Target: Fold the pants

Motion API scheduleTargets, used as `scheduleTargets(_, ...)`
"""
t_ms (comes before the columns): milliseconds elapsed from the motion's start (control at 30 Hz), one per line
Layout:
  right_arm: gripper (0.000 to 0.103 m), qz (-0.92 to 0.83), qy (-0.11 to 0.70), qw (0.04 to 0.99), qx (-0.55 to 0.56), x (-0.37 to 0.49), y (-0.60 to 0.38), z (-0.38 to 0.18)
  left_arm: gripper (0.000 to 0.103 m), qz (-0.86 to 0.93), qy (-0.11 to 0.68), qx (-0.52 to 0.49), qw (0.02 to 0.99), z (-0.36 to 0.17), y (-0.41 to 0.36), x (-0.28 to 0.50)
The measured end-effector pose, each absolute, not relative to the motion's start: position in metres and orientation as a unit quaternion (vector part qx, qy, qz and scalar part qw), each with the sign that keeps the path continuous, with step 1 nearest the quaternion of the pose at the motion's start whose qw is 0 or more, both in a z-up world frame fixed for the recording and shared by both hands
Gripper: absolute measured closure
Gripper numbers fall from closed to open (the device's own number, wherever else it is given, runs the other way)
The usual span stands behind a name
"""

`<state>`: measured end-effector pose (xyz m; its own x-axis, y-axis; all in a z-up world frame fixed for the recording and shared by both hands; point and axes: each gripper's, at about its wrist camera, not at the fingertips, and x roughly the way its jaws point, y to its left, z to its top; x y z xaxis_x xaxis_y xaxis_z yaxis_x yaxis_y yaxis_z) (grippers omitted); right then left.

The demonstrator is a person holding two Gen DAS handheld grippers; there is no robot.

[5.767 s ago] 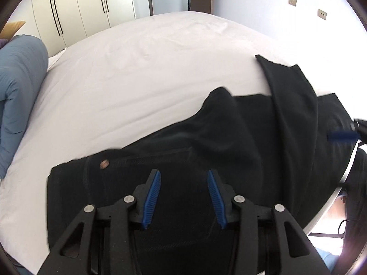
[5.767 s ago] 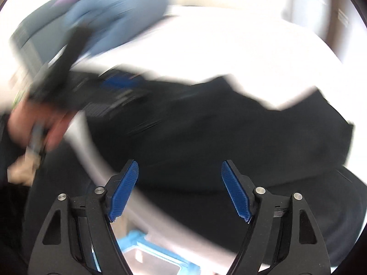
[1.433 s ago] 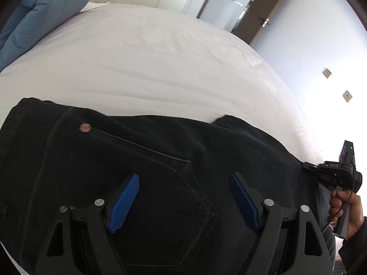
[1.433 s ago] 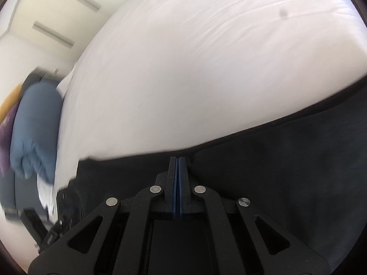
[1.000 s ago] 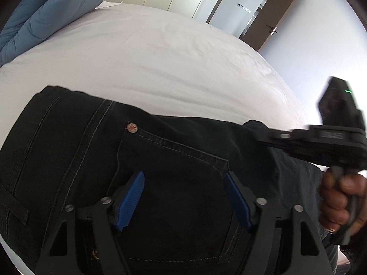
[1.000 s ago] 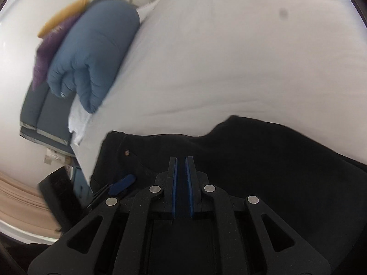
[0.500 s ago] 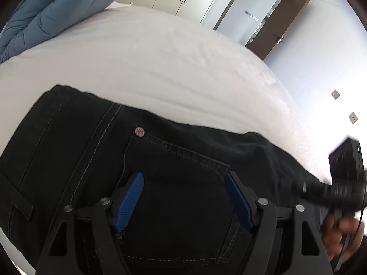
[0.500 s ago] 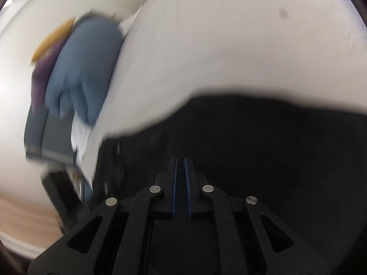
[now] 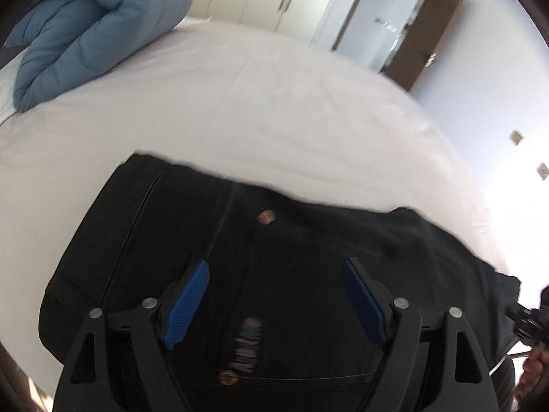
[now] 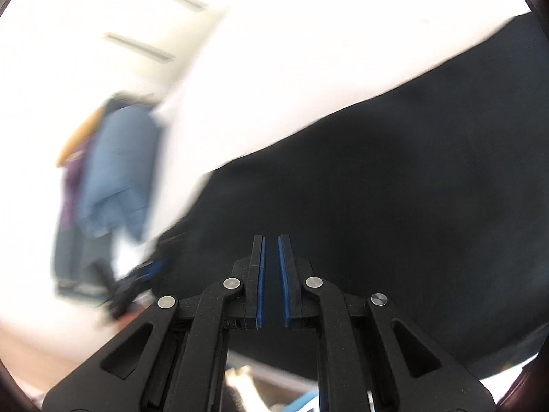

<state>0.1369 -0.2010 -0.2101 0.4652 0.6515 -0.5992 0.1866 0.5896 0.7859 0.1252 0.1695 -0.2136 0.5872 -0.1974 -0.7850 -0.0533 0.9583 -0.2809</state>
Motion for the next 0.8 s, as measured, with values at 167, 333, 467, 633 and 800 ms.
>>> scheduleTargets(167, 0.094, 0.237, 0.529, 0.704, 0.411, 0.138, -0.111, -0.24, 0.022, -0.042, 0.458, -0.092, 0.883, -0.233, 0.162, 0.122)
scheduleTargets(333, 0.103, 0.154, 0.506, 0.703, 0.476, 0.125, -0.113, -0.283, 0.02, -0.046, 0.468, -0.084, 0.879, -0.235, 0.164, 0.122)
scheduleTargets(467, 0.103, 0.051, 0.446, 0.732, 0.513, 0.106, -0.186, -0.273, 0.019, -0.044, 0.47, -0.098, 0.876, -0.232, 0.159, 0.132)
scheduleTargets(633, 0.103, -0.11, 0.392, 0.773, 0.487, 0.079, -0.281, -0.245, 0.017, -0.044, 0.478, -0.087, 0.873, -0.23, 0.154, 0.139)
scheduleTargets(800, 0.086, -0.195, 0.367, 0.79, 0.451, 0.054, -0.298, -0.194, 0.019, -0.016, 0.478, -0.094, 0.873, -0.214, 0.145, 0.143)
